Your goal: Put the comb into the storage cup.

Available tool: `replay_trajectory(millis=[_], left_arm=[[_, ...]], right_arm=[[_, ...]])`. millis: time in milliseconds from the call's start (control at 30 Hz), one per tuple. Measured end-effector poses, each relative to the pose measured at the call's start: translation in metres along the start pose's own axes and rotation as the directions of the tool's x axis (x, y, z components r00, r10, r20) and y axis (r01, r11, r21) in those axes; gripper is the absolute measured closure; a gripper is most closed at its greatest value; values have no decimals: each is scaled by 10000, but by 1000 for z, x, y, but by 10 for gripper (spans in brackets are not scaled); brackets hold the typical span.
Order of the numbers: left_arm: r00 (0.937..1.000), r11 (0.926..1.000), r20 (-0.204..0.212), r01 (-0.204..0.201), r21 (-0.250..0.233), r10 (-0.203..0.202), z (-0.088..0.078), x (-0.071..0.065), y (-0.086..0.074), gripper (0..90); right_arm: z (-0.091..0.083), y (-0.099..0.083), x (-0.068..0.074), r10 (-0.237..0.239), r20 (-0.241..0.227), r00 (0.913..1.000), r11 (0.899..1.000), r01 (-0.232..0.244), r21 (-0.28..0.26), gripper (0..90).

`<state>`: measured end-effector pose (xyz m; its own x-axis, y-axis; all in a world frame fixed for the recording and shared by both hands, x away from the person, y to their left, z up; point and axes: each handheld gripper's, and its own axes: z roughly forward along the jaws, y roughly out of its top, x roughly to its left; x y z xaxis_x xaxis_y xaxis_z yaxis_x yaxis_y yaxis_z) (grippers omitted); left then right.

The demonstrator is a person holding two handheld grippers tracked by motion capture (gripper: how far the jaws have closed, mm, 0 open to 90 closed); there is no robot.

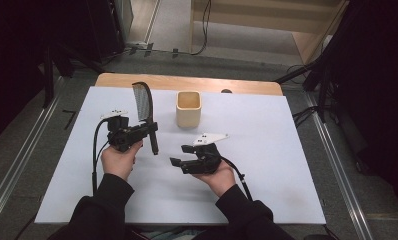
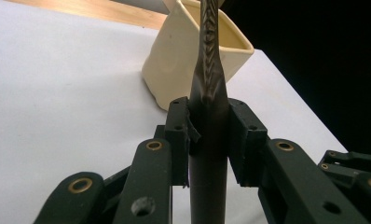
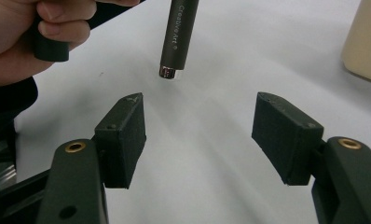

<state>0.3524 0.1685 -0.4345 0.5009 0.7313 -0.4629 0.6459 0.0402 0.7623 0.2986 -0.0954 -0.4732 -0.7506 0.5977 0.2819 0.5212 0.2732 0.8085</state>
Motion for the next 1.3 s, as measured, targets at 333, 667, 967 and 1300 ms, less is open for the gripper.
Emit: replay_trajectory(millis=[333, 667, 967, 1300], left_arm=[[9998, 9997, 134, -130, 200, 128, 0, 0, 0, 724], [9998, 9993, 114, -168, 332, 164, -3, 3, 0, 724], [9998, 9991, 133, -146, 392, 141, -2, 3, 0, 724], [9998, 9991, 179, -115, 403, 108, -2, 3, 0, 724]], right_arm=[[-11, -3, -7, -138, -286, 9995, 9999, 140, 75, 288], [-20, -4, -14, -404, -27, 9992, 9988, 405, 292, 263], [-35, -6, -19, -392, 375, 9985, 9992, 387, 126, 255], [-53, -12, -23, -494, 617, 9969, 9985, 479, 257, 236]])
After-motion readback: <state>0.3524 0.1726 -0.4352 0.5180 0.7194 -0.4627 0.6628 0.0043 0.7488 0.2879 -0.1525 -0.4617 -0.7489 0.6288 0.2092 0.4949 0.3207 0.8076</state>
